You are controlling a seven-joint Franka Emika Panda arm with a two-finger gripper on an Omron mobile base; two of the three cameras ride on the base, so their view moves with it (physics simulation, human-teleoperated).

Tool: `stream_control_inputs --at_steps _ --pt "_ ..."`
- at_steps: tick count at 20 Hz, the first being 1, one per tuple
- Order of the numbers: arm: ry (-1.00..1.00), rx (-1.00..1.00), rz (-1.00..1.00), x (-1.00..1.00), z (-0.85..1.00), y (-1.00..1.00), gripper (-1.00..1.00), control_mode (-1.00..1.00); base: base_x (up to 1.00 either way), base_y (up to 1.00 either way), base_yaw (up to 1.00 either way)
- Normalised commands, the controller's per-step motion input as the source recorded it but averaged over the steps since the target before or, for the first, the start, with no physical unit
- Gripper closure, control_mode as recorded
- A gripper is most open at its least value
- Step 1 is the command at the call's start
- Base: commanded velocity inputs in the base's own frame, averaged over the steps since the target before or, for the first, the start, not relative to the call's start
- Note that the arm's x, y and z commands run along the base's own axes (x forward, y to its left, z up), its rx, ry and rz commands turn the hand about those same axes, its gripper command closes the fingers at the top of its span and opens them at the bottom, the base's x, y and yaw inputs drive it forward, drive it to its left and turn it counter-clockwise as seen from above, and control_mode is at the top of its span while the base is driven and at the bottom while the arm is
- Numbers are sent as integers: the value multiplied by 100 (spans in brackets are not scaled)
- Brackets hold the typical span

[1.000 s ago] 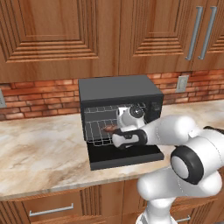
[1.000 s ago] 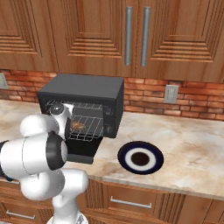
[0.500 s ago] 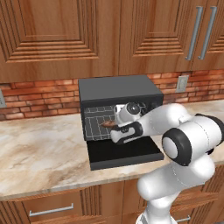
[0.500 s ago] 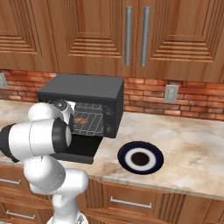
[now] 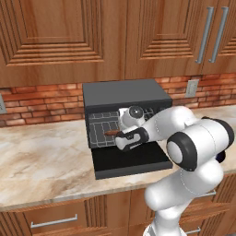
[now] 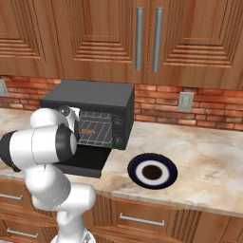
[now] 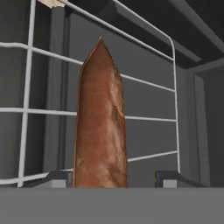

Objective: Pull the toaster oven rack outwards. Pick up the baguette from the plate and place it on the toaster oven rack. Close the toaster oven door fully and set the temperature to the lowest setting.

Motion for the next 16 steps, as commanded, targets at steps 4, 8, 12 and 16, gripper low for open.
stream_control_inputs --at_steps 4,8,12,16 --pt "-7 0 0 0 0 4 -100 -100 0 0 0" --pt "-12 0 0 0 0 3 -100 -100 0 0 0" --pt "-20 0 0 -7 9 0 -100 -100 0 0 0" --pt "-17 0 1 -8 31 2 -100 -100 0 0 0"
